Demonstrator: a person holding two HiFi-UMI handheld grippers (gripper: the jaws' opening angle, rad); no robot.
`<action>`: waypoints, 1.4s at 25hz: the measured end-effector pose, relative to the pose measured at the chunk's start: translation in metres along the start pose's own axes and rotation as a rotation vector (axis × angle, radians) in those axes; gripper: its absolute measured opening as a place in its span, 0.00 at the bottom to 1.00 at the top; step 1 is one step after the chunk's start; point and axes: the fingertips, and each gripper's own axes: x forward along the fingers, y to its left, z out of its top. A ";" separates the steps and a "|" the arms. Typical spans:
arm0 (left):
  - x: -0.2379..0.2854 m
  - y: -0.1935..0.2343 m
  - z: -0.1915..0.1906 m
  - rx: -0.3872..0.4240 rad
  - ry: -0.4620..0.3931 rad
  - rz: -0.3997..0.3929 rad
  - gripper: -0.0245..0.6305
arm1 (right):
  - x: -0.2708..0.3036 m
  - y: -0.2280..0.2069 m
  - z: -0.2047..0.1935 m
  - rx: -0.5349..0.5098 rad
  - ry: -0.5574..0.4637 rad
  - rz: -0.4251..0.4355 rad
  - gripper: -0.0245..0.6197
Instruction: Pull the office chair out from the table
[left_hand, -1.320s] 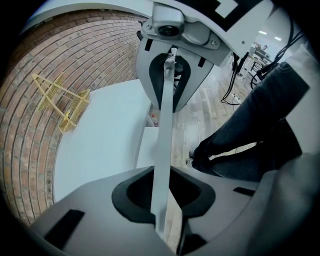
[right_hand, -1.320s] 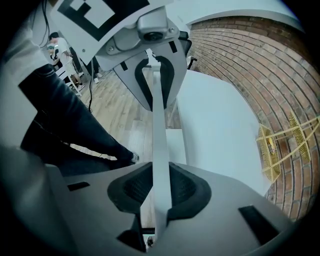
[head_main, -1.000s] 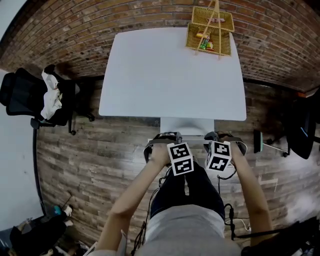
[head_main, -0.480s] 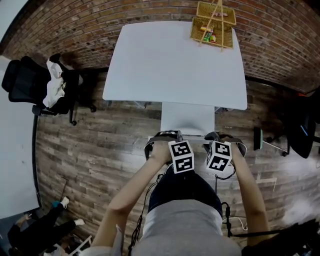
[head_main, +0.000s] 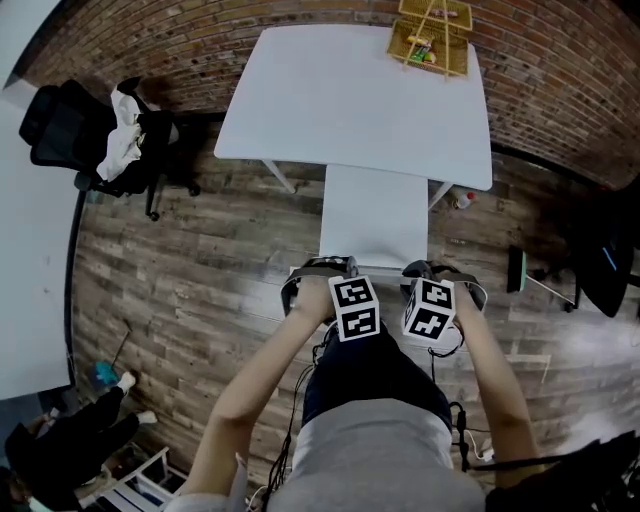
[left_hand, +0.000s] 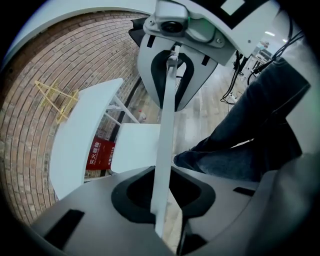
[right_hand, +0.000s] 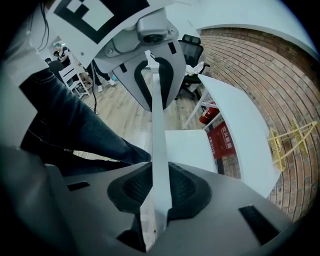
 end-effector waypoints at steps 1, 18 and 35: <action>-0.001 -0.007 0.000 -0.005 0.003 0.000 0.17 | -0.001 0.007 -0.001 -0.004 -0.002 0.003 0.17; -0.015 -0.090 -0.006 -0.041 0.001 0.003 0.17 | -0.012 0.088 -0.004 -0.027 -0.010 0.027 0.17; -0.027 -0.140 -0.018 -0.005 -0.017 -0.030 0.17 | -0.019 0.141 0.003 0.006 -0.001 0.035 0.17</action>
